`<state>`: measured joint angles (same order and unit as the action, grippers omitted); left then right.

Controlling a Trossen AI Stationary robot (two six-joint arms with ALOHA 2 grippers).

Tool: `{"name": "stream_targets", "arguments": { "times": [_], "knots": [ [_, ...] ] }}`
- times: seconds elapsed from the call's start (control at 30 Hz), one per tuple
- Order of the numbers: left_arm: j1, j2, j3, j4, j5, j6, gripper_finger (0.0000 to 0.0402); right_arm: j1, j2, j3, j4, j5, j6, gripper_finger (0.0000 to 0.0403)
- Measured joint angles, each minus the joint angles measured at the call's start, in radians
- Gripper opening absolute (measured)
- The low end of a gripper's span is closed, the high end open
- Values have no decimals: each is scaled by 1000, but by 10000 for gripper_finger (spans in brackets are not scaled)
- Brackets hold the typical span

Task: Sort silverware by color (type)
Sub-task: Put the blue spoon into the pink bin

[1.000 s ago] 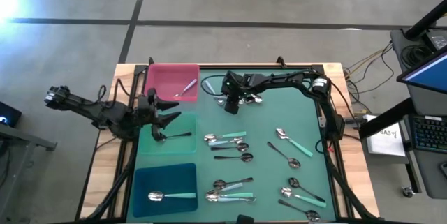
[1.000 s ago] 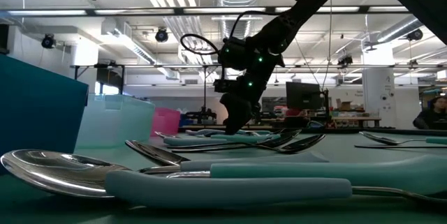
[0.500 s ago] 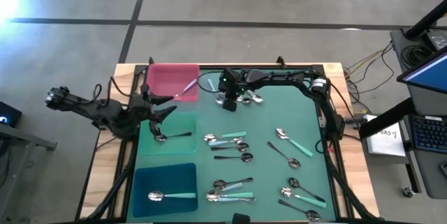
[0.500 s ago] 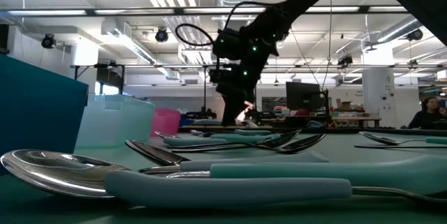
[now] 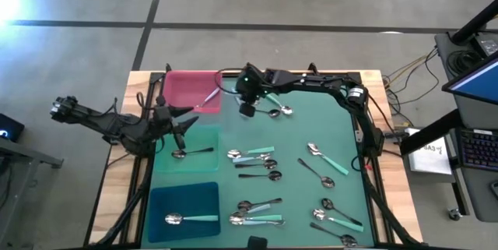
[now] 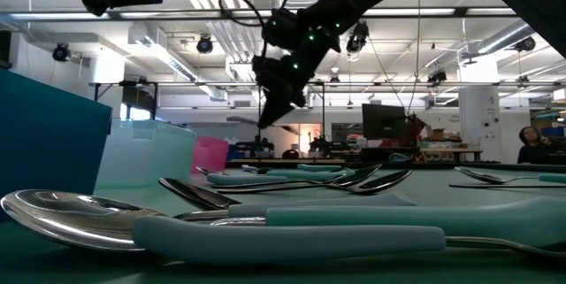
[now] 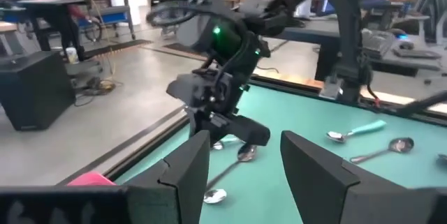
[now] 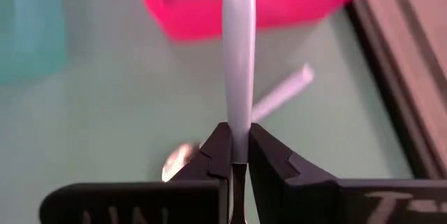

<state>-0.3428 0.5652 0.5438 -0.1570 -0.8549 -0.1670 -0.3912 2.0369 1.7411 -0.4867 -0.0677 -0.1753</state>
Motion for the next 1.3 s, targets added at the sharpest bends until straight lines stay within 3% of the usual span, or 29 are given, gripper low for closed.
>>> {"name": "stream_targets", "arguments": {
  "times": [0.2,0.43,0.53,0.73,1.1,1.3],
  "knots": [
    [0,1,0,-37,0,-36,162,0,0,6,220,-128,45,17],
    [0,0,0,-51,-1,-53,162,5,2,6,416,-150,71,17],
    [3,7,-7,-55,-7,-56,162,11,2,6,453,-158,71,17],
    [13,34,-45,-51,-81,-48,162,37,2,6,478,-288,68,17],
    [70,58,-150,221,-87,-56,162,77,0,6,500,-336,26,17],
    [104,107,-152,284,-87,-61,162,89,-7,6,507,-387,33,17]
  ]
}}
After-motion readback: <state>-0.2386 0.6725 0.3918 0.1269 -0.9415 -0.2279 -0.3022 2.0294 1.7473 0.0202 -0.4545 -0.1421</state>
